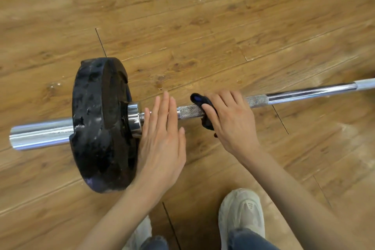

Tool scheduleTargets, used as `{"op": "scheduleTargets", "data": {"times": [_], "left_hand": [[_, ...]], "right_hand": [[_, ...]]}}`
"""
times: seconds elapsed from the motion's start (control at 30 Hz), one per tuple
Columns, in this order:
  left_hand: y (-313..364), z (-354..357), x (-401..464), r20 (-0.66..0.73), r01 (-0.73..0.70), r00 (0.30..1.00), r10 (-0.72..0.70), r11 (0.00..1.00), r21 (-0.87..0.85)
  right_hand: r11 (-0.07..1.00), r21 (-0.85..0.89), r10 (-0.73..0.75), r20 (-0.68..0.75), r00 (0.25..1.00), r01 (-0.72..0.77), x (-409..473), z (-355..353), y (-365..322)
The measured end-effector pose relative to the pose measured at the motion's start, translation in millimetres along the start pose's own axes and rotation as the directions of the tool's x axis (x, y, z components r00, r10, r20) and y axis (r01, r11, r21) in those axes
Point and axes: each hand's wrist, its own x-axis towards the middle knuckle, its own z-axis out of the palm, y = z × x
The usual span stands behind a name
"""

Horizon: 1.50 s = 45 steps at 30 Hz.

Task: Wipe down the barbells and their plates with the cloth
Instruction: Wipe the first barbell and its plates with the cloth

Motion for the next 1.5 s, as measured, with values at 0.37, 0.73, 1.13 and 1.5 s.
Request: {"op": "scheduleTargets", "data": {"times": [0.37, 0.73, 1.13, 1.5], "left_hand": [[-5.9, -4.7, 11.2, 0.07, -0.002, 0.998, -0.002, 0.998, 0.055], [-4.9, -5.2, 18.6, 0.062, 0.033, 0.998, -0.034, 0.999, 0.017], [-11.0, -2.1, 36.9, 0.004, 0.044, 0.999, -0.044, 0.996, -0.082], [-17.2, -6.0, 64.0, 0.002, 0.043, 0.999, -0.043, 0.993, -0.111]], "right_hand": [[0.999, -0.027, -0.036, -0.21, 0.977, 0.031, 23.9, 14.2, 11.6], [0.998, 0.057, 0.036, -0.229, 0.973, -0.024, 16.7, 14.1, 10.4], [0.993, 0.07, -0.091, -0.085, 0.992, 0.097, 10.8, 20.5, -23.2], [0.998, 0.059, -0.024, -0.142, 0.99, 0.033, 36.2, 23.6, -19.6]]}}
